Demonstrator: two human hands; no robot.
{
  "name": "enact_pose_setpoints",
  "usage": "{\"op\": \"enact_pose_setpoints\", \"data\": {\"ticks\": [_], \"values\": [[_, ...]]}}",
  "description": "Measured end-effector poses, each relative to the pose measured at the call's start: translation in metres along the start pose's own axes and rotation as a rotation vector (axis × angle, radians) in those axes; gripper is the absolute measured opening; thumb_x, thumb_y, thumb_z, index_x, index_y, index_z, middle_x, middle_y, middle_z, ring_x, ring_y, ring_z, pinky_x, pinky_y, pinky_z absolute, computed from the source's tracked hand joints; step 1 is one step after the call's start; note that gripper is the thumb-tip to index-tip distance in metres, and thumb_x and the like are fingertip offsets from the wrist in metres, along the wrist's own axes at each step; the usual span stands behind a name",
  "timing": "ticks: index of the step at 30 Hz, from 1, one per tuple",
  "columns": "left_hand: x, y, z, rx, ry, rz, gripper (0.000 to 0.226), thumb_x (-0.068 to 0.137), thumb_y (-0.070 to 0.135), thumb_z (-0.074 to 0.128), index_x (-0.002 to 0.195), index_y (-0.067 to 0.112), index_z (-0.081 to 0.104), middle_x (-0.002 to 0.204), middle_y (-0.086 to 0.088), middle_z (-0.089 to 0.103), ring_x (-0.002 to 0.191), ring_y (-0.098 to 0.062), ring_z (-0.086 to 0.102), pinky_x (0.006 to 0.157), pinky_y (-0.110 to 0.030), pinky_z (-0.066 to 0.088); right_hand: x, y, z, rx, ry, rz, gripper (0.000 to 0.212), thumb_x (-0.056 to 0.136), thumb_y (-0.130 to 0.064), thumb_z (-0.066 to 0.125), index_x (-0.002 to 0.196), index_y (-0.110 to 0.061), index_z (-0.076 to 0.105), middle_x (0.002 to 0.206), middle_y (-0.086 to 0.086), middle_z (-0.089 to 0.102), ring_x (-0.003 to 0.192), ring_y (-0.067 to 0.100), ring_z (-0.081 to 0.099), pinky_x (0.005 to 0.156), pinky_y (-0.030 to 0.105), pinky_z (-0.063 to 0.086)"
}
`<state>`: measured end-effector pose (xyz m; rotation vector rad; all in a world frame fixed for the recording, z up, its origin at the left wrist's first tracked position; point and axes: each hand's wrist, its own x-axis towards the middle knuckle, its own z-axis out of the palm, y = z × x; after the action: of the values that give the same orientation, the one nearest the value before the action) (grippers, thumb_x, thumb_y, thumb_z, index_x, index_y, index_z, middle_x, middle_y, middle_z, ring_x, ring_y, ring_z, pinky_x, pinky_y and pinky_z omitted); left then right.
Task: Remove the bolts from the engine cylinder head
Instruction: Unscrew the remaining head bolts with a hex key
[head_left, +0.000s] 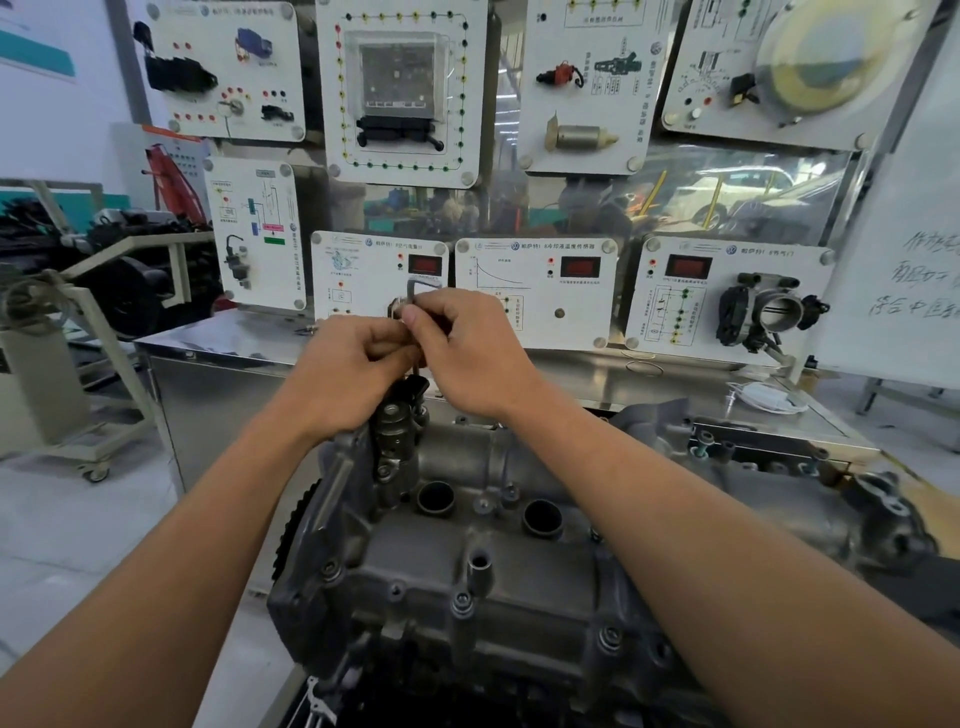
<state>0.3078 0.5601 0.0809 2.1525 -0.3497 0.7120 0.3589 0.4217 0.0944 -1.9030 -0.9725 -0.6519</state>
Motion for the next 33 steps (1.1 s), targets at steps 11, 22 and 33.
{"op": "enact_pose_setpoints", "data": {"ticks": [11, 22, 33], "values": [[0.003, 0.01, 0.005, -0.027, 0.117, -0.017, 0.023, 0.08, 0.01, 0.078, 0.08, 0.032, 0.07, 0.071, 0.011, 0.074, 0.064, 0.001, 0.066, 0.059, -0.01, 0.05, 0.001, -0.001, 0.002, 0.126, 0.131, 0.107, 0.015, 0.086, -0.019, 0.075, 0.082, -0.004, 0.079, 0.074, 0.006, 0.075, 0.069, 0.018, 0.07, 0.07, 0.034, 0.057], [-0.001, 0.002, 0.003, -0.118, 0.111, -0.095, 0.008, 0.088, 0.006, 0.07, 0.094, 0.009, 0.075, 0.082, 0.0, 0.076, 0.066, 0.001, 0.069, 0.062, -0.01, 0.052, 0.0, -0.005, -0.001, -0.005, -0.005, -0.006, 0.019, 0.096, -0.014, 0.059, 0.091, -0.001, 0.072, 0.081, 0.005, 0.069, 0.079, 0.02, 0.062, 0.076, 0.034, 0.048], [0.0, 0.0, 0.002, -0.124, 0.027, -0.049, 0.019, 0.091, 0.01, 0.068, 0.105, 0.022, 0.072, 0.093, 0.005, 0.078, 0.089, -0.005, 0.072, 0.083, -0.022, 0.055, 0.001, -0.007, -0.007, 0.08, -0.023, 0.045, 0.019, 0.094, -0.01, 0.061, 0.081, -0.001, 0.071, 0.069, 0.004, 0.065, 0.067, 0.018, 0.06, 0.068, 0.036, 0.05]]}}
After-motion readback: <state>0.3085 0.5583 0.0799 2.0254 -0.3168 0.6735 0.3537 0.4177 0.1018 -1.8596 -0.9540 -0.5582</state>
